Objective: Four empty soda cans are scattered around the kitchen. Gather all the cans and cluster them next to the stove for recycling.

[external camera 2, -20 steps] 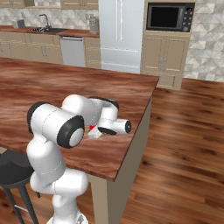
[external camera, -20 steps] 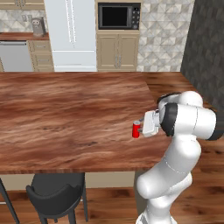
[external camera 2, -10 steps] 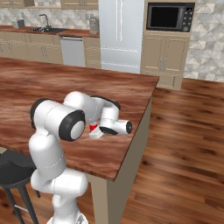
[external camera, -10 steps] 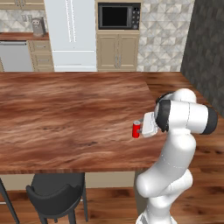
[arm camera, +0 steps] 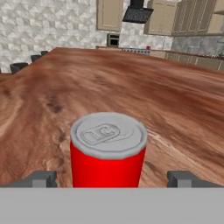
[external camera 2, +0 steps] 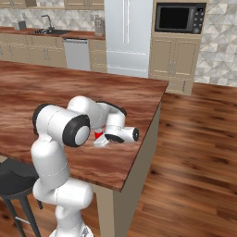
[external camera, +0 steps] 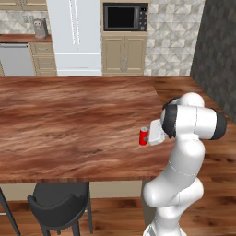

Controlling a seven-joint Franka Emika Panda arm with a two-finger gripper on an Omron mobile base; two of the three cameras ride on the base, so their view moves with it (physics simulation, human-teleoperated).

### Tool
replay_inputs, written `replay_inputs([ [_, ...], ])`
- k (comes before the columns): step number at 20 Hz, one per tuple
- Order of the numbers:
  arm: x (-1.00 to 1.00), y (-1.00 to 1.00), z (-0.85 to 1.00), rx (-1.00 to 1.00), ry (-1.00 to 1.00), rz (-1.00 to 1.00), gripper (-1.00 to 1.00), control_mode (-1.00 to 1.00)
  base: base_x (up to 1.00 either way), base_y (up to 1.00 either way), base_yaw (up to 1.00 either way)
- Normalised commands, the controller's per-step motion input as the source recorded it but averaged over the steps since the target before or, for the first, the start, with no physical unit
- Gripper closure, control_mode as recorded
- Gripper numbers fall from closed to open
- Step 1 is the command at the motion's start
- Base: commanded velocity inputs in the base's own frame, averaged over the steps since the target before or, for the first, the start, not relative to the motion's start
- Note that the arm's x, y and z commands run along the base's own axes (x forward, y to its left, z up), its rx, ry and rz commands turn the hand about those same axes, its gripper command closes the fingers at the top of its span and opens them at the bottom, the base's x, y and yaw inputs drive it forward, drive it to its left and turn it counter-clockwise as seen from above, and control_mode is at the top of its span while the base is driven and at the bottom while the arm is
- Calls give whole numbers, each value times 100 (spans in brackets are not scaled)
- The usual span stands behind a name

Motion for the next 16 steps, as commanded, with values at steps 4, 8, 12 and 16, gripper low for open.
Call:
replay_inputs([
  [4,0,11,0,0,2,0,-100,-100,0,0,0],
  [8,0,6,0,0,0,0,-100,-100,0,0,0],
  [12,0,2,0,0,0,0,-100,-100,0,0,0],
  [16,0,0,0,0,0,0,-100,-100,0,0,0],
])
